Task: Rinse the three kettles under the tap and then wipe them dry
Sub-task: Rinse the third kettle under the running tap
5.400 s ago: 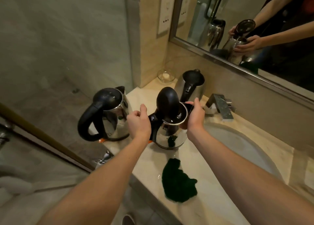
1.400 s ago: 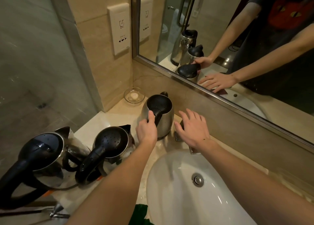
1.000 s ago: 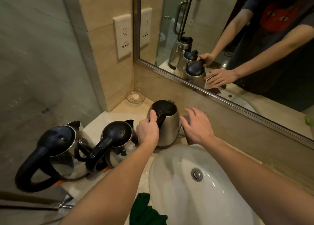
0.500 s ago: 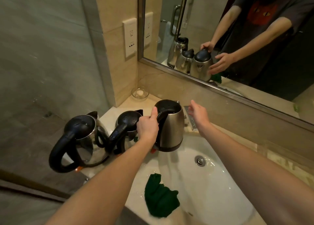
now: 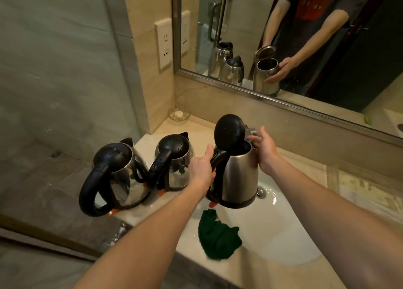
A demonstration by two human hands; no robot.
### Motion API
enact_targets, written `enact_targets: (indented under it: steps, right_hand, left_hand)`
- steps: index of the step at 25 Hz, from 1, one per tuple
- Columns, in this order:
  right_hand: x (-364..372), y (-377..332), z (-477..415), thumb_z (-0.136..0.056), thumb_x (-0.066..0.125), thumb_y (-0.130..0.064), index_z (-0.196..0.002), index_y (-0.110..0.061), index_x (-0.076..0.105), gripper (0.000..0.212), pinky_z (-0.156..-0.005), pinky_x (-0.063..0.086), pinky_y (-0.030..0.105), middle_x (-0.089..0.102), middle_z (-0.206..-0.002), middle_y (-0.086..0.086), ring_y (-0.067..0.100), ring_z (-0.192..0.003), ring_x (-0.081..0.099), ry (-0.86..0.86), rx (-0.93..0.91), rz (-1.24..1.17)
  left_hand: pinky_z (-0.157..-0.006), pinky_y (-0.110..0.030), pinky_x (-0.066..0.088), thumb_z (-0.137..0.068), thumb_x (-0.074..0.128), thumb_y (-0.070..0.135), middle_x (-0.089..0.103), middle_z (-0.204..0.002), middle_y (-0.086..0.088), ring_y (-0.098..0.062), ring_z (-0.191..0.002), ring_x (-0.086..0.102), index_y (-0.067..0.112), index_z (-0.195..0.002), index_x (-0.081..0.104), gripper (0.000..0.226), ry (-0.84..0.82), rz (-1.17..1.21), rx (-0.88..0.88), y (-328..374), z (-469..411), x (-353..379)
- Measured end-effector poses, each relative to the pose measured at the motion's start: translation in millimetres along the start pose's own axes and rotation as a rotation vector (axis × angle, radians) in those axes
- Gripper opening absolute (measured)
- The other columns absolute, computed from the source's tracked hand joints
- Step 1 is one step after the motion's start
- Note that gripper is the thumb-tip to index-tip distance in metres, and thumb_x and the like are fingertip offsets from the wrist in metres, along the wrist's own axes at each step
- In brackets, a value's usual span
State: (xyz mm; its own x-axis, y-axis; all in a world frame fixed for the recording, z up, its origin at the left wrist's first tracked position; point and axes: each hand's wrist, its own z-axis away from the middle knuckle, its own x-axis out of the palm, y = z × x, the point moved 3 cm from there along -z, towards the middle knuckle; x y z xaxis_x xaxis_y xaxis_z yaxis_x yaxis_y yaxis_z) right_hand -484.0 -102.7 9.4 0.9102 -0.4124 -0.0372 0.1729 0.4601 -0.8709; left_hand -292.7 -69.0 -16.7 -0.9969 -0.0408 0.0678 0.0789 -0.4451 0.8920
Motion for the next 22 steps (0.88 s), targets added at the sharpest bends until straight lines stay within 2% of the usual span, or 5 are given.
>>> enact_targets:
  steps: [4,9,15,20,22]
  right_hand:
    - [-23.6,15.1,9.2,-0.100,0.030,-0.058,-0.121,-0.008,0.061,0.063,-0.092,0.032,0.035,0.061,-0.099,0.002,0.013,-0.087,0.051,0.108,-0.014,-0.006]
    - [-50.6,33.5,6.8,-0.101,0.030,-0.056,-0.140,-0.009,0.050,0.064,-0.114,0.023,0.040,0.047,-0.147,0.006,0.022,-0.133,0.041,0.174,-0.016,0.017]
    - [-82.5,53.6,-34.4,-0.101,0.028,-0.055,-0.140,-0.015,0.051,0.060,-0.117,0.028,0.047,0.048,-0.148,0.006,0.026,-0.135,0.043,0.135,-0.029,0.190]
    - [-90.1,63.1,-68.9,-0.103,0.025,-0.052,-0.136,-0.026,0.053,0.051,-0.117,0.028,0.043,0.047,-0.144,0.004,0.025,-0.136,0.040,-0.076,0.033,0.317]
    - [-86.7,61.6,-83.3,-0.103,0.024,-0.052,-0.136,-0.030,0.053,0.049,-0.115,0.027,0.041,0.047,-0.145,0.003,0.024,-0.137,0.038,-0.137,0.020,0.343]
  left_hand:
    - [-0.064,-0.030,0.045,-0.091,0.040,0.071,0.056,-0.067,-0.003,-0.016,-0.058,0.052,0.013,-0.085,0.063,0.063,0.030,-0.192,-0.142,-15.7,-3.0,23.3]
    - [-0.085,-0.041,0.055,-0.090,0.032,0.073,0.071,-0.099,-0.014,-0.030,-0.091,0.069,0.010,-0.107,0.066,0.073,0.191,-0.311,-0.231,-43.5,-21.9,48.3]
    - [-0.087,-0.044,0.053,-0.087,0.043,0.074,0.062,-0.078,-0.010,-0.026,-0.074,0.058,0.010,-0.091,0.063,0.067,0.223,-0.153,-0.219,-69.2,-39.2,66.2]
    - [-0.093,-0.048,0.050,-0.084,0.037,0.079,0.069,-0.098,-0.022,-0.040,-0.096,0.066,0.007,-0.100,0.066,0.080,0.276,-0.113,-0.251,-95.2,-51.6,82.1]
    - [-0.087,-0.045,0.050,-0.086,0.035,0.078,0.063,-0.079,-0.018,-0.034,-0.080,0.062,0.006,-0.099,0.065,0.079,0.304,-0.077,-0.281,-99.1,-55.3,86.5]
